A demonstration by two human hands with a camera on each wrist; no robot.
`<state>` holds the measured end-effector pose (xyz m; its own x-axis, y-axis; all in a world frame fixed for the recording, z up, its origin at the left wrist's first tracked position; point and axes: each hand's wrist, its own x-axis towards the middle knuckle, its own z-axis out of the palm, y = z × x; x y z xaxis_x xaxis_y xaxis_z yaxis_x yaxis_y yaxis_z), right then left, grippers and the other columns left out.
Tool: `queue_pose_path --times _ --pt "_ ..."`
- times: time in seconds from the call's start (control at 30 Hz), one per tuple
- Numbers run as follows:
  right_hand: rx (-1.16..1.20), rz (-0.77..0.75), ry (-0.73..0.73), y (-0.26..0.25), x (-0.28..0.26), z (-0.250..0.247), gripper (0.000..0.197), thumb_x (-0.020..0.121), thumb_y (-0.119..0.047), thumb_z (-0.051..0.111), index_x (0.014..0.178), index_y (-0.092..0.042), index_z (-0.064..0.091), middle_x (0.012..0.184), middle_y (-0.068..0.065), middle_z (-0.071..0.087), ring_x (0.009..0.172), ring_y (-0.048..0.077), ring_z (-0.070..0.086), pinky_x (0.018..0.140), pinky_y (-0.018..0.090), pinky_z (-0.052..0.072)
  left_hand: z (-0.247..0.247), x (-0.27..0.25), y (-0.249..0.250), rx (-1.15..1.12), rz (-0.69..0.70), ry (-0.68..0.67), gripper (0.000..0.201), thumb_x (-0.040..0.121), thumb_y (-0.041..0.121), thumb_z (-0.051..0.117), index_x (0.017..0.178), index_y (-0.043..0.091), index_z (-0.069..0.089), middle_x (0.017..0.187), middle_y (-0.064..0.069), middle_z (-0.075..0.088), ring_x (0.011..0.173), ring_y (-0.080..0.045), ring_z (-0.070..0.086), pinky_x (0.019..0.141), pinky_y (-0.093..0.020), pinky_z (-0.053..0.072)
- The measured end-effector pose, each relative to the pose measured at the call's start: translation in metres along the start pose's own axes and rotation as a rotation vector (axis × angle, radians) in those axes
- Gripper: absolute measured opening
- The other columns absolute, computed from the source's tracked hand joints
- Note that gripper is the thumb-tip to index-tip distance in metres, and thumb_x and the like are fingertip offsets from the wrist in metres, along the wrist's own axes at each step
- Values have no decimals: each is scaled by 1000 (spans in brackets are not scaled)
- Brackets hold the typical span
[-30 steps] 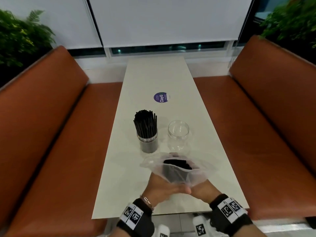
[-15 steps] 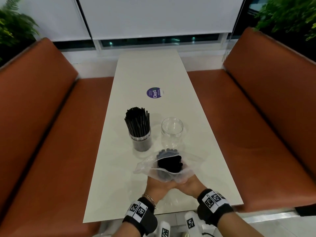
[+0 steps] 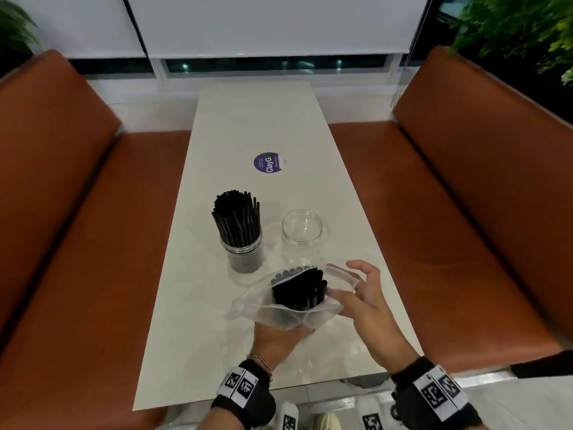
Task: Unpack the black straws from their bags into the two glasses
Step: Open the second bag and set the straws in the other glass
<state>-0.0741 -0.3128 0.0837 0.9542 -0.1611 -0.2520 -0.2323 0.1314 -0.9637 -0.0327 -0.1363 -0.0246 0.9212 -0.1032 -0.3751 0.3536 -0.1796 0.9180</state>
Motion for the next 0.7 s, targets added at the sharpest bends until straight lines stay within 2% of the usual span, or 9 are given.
queue_pose_path --times 0.1,0.23,0.33,0.4,0.5,0.53,0.6,0.63,0.7 --pt "-11 -66 -33 -1 -4 3 55 95 27 44 107 -26 40 150 -3 56 124 27 72 97 45 63 -1 -4 4 26 37 -9 84 60 8 104 132 21 62 126 7 74 120 -6 71 105 -34 58" --pt "-189 -155 -10 2 -9 5 51 90 32 38 89 -17 54 153 -13 56 126 18 70 101 40 62 -1 -9 7 26 -10 -20 72 69 -1 97 129 9 60 105 7 69 103 -22 71 88 -41 61" --pt "-255 -162 55 3 -16 11 69 90 32 37 117 -23 69 152 -21 53 122 7 70 96 29 63 -4 -9 5 18 36 -74 68 70 -17 90 126 5 59 108 -2 71 83 6 74 74 -16 59" --pt "-355 -186 24 1 -19 13 82 89 29 41 139 -34 61 152 -27 48 123 0 66 93 24 62 -3 -3 0 7 56 -68 74 69 -18 89 128 12 55 115 9 67 96 16 71 84 -8 56" --pt "-580 -187 -119 -13 -14 11 92 83 11 65 154 -44 42 157 -22 40 133 -4 54 103 22 54 -3 -4 1 93 17 -112 72 68 30 92 129 24 54 113 13 63 113 -6 68 101 -16 51" --pt "-665 -176 -169 -19 -11 9 97 78 -1 74 156 -45 37 157 -22 37 137 -3 49 111 22 49 -5 -4 -4 98 2 -108 65 69 31 89 124 22 55 107 12 61 108 -11 66 98 -17 49" --pt "-823 -142 -251 -35 -1 7 108 66 -27 88 156 -47 32 154 -24 37 137 -2 44 115 23 42 -7 -7 -3 103 -59 -56 60 76 8 89 124 13 54 97 3 59 99 -21 61 89 -25 49" --pt "-903 -126 -291 -43 4 8 113 60 -37 92 155 -47 32 151 -25 38 134 -2 45 114 22 42 -7 -9 -1 104 -33 -61 59 76 4 90 122 13 54 94 5 61 97 -19 61 86 -24 49" --pt "-1036 -105 -360 -55 16 12 117 54 -42 96 153 -45 34 146 -22 42 129 2 48 110 25 47 -2 -11 2 99 60 -147 54 71 4 93 109 15 56 89 16 65 87 7 68 79 -9 49"
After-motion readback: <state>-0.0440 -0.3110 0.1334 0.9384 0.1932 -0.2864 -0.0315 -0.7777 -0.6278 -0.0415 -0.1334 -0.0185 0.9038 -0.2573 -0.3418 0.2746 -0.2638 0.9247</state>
